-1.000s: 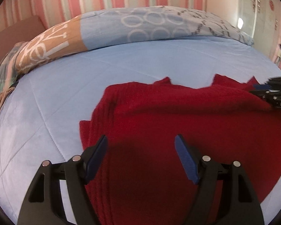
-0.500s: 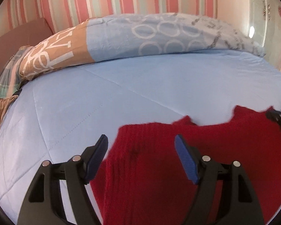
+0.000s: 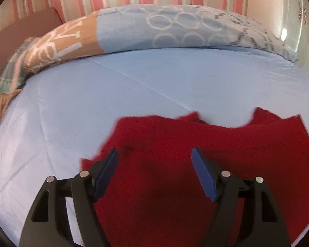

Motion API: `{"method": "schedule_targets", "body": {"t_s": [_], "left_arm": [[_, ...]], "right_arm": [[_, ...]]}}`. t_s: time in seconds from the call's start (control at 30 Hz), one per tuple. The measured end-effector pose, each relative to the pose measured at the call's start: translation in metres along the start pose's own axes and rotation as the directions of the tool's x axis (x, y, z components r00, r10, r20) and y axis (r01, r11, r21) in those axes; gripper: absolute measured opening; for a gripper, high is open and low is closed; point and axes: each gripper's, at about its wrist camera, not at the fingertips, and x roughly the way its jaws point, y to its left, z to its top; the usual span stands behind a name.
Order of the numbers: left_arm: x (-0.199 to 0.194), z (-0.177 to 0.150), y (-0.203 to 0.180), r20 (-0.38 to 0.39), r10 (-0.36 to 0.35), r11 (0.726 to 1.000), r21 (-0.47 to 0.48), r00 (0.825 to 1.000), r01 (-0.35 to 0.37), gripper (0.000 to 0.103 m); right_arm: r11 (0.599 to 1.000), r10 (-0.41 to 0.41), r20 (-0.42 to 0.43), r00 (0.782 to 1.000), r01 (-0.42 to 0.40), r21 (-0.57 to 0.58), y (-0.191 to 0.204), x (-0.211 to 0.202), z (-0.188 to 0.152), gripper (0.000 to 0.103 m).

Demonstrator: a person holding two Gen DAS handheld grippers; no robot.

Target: Fold small clothes

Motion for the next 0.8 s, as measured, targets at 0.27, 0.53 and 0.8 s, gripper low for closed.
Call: {"method": "schedule_targets", "body": {"t_s": [0.27,0.53,0.8], "left_arm": [[0.021,-0.009,-0.003,-0.020,0.007,1.000,0.000,1.000,-0.007,0.076],[-0.005,-0.016,0.019,0.031,-0.007,0.999,-0.038,0.999,0.009,0.073],[-0.081,-0.072,-0.025,0.043,-0.135,0.990,-0.032,0.990,0.136,0.075]], "right_arm": [[0.985,-0.076,-0.013,0.997,0.074,-0.156,-0.009,0.058,-0.013,0.080],[0.992,0.008,0.006,1.000,-0.007,-0.123,-0.020,0.049,-0.016,0.080],[0.996,-0.065,0.041,0.997,0.068,-0.066,0.011,-0.003,-0.055,0.084]]}}
